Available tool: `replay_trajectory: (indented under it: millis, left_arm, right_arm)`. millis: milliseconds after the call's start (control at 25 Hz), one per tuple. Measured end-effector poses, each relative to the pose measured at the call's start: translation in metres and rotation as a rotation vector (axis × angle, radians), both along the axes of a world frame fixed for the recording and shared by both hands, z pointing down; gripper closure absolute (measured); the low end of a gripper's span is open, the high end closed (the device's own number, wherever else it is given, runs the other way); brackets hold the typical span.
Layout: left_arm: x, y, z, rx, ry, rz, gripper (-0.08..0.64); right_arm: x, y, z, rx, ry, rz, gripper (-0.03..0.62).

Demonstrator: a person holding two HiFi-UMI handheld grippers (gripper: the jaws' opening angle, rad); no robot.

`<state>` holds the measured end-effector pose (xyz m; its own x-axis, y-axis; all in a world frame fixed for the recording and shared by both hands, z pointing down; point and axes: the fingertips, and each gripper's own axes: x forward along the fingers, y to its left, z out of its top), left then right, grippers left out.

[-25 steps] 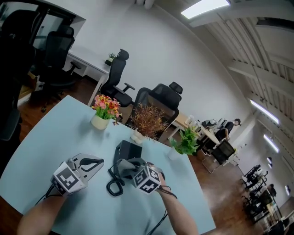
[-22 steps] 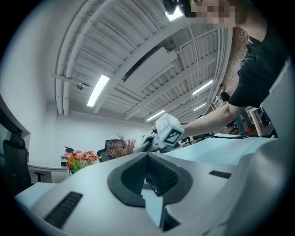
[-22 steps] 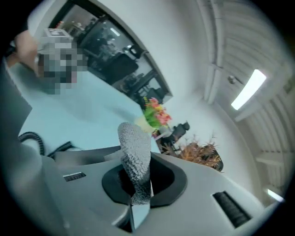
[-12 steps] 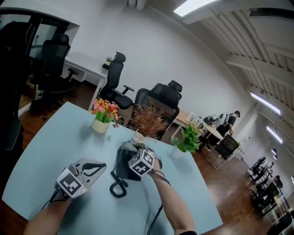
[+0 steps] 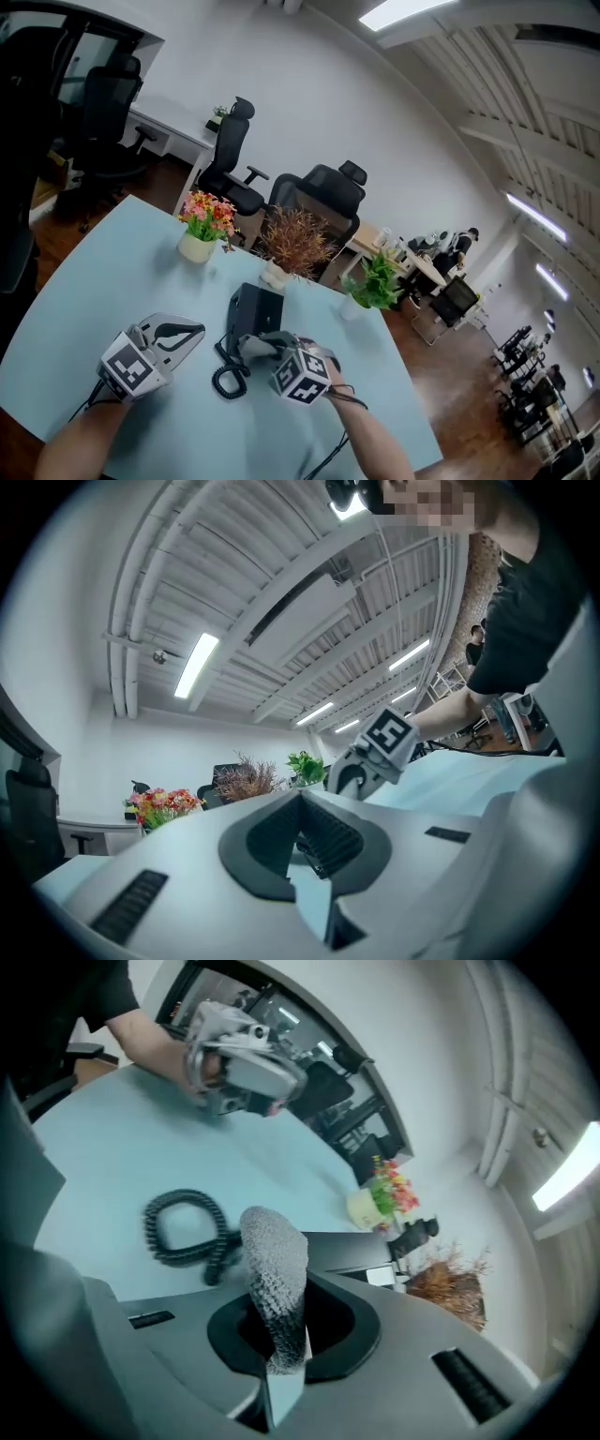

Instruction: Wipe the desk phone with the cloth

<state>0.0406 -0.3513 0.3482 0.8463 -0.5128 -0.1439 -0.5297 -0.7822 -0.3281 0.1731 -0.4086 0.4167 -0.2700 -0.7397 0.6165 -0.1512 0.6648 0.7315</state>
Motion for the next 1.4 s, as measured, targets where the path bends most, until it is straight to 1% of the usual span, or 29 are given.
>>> replay_trajectory:
  millis: [120, 200, 320, 440, 560, 640, 760, 880, 1000, 1080, 1160, 1240, 1280, 1320, 1360, 1400]
  left_arm:
    - [0.001, -0.003, 0.001, 0.0, 0.0, -0.004, 0.555]
    - [0.002, -0.005, 0.003, -0.003, 0.002, -0.005, 0.555]
    - [0.002, -0.005, 0.002, -0.017, 0.017, -0.006, 0.555]
    - [-0.002, -0.004, -0.001, -0.036, 0.045, -0.007, 0.555]
    - [-0.013, -0.011, -0.004, -0.083, 0.106, -0.018, 0.555]
    - [-0.019, -0.018, -0.003, -0.106, 0.14, -0.022, 0.555]
    - [-0.021, -0.022, -0.002, -0.135, 0.182, -0.008, 0.554]
    - [-0.017, -0.019, 0.0, -0.149, 0.192, 0.019, 0.554]
    - [-0.008, -0.013, -0.002, -0.149, 0.189, 0.053, 0.554]
    - [-0.009, -0.009, -0.002, -0.156, 0.191, 0.055, 0.554]
    - [-0.012, -0.008, -0.001, -0.158, 0.189, 0.045, 0.554]
    - [-0.011, -0.009, -0.002, -0.153, 0.183, 0.04, 0.554]
    - [-0.011, -0.011, -0.002, -0.152, 0.181, 0.04, 0.554]
    - [-0.01, -0.012, -0.002, -0.152, 0.179, 0.04, 0.554]
    - [-0.01, -0.014, -0.001, -0.151, 0.18, 0.04, 0.554]
    - [-0.01, -0.015, 0.0, -0.151, 0.182, 0.04, 0.554]
  right_arm:
    - [0.019, -0.069, -0.057, 0.163, -0.17, 0.141, 0.592]
    - [0.028, -0.109, -0.078, 0.224, -0.236, 0.215, 0.592]
    - [0.033, -0.147, -0.085, 0.269, -0.247, 0.283, 0.592]
    - [0.033, -0.158, -0.075, 0.258, -0.232, 0.312, 0.592]
    - [0.03, -0.153, -0.06, 0.229, -0.197, 0.298, 0.592]
    - [0.027, -0.145, -0.053, 0.224, -0.17, 0.273, 0.592]
    - [0.024, -0.127, -0.04, 0.189, -0.135, 0.231, 0.592]
    - [0.02, -0.096, -0.02, 0.141, -0.092, 0.176, 0.592]
    - [0.018, -0.053, -0.002, 0.094, -0.039, 0.117, 0.592]
    - [0.012, -0.022, 0.008, 0.056, -0.009, 0.071, 0.592]
    - [0.007, 0.005, 0.022, 0.0, 0.018, 0.019, 0.592]
    - [0.007, 0.025, 0.034, -0.076, 0.045, -0.029, 0.592]
    - [0.009, 0.029, 0.036, -0.101, 0.048, -0.044, 0.592]
    - [0.012, 0.026, 0.032, -0.104, 0.036, -0.044, 0.592]
    - [0.016, 0.015, 0.022, -0.081, 0.007, -0.025, 0.592]
    - [0.022, -0.002, 0.007, -0.036, -0.036, 0.009, 0.592]
